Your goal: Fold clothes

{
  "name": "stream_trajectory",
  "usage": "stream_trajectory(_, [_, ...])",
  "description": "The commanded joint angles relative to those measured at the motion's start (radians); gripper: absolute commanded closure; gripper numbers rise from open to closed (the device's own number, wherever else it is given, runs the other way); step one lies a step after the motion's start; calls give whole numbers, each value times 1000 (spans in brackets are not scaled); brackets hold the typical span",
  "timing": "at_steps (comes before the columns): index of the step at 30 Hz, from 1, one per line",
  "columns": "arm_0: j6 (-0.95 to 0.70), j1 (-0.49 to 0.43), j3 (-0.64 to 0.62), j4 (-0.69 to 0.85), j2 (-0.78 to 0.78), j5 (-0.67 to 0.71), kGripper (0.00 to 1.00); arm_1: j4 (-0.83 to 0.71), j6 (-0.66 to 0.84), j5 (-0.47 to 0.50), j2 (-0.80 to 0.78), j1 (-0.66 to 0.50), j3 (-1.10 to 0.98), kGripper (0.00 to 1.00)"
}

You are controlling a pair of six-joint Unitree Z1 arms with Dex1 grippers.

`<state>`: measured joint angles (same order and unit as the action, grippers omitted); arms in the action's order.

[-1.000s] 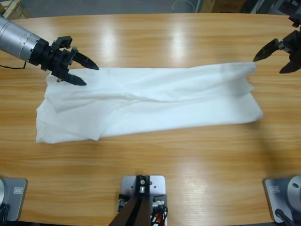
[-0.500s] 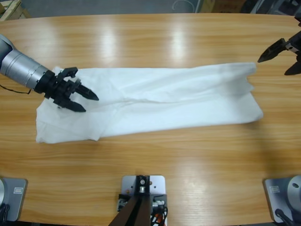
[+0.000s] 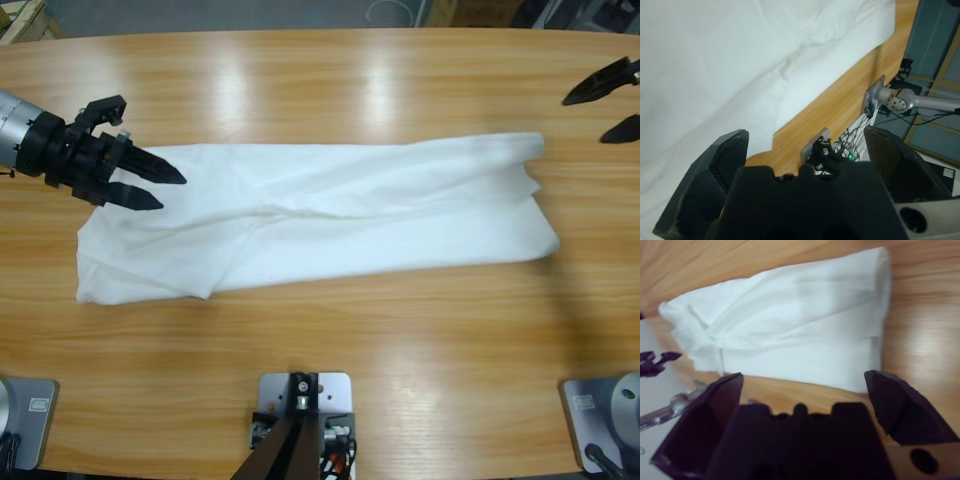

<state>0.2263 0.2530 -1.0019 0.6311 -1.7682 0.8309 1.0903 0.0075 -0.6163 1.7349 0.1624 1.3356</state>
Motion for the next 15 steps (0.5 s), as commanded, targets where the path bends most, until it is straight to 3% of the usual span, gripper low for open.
stream_trajectory(1, [34, -10, 20, -4, 18, 5, 101, -80, -15, -96, 165, -119, -48, 0])
stream_trajectory(15, [36, -18, 11, 0, -18, -1, 101, -202, -14, -152, 391, -168, -40, 0])
